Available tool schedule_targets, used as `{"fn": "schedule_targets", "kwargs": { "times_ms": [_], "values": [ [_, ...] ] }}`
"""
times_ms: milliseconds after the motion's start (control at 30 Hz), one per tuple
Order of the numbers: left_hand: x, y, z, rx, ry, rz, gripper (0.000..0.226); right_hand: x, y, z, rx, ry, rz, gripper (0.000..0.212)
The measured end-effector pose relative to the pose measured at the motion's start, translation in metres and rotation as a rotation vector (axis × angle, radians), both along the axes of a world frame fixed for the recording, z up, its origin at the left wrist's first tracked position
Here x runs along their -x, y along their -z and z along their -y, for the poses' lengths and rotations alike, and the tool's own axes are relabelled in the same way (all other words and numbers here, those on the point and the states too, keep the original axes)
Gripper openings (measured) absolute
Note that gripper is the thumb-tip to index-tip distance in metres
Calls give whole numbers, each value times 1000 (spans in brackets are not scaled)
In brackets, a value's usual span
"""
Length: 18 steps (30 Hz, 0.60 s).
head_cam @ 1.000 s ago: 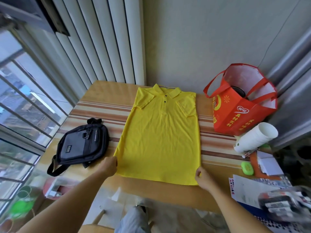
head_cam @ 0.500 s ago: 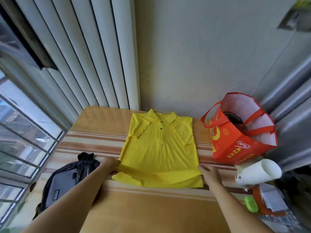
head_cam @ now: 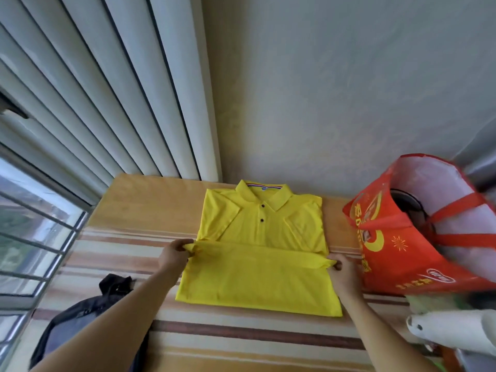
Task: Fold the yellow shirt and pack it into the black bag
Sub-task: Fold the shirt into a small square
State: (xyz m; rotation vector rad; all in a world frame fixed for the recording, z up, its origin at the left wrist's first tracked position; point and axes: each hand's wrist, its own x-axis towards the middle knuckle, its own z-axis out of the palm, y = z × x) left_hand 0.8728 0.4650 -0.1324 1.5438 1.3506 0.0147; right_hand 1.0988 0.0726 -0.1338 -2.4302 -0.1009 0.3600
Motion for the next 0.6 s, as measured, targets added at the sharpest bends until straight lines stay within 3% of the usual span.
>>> {"fn": "schedule_targets", "kwargs": {
  "times_ms": [100,233,300,367,433,600],
  "values": [
    [-6,-7,10,-96,-9,-27,35,-9,13,4,14,12,74,5],
    [-15,-11,16,-303,20,-52,17,-27,12,-4,-47,87,148,9],
    [-19,-3,9,-354,43,-61,16,-38,5,-12,-104,101,11,17],
    [-24,4,3,-359,74,-110,26,-49,2,-18,-138,117,-132,23],
    [-33,5,-1,-333,19,-110,37,-59,-1,-25,-149,145,-140,29],
    [-62,-12,2,-224,-96,113,24,-78,-5,-48,-232,155,51,26]
  ]
}}
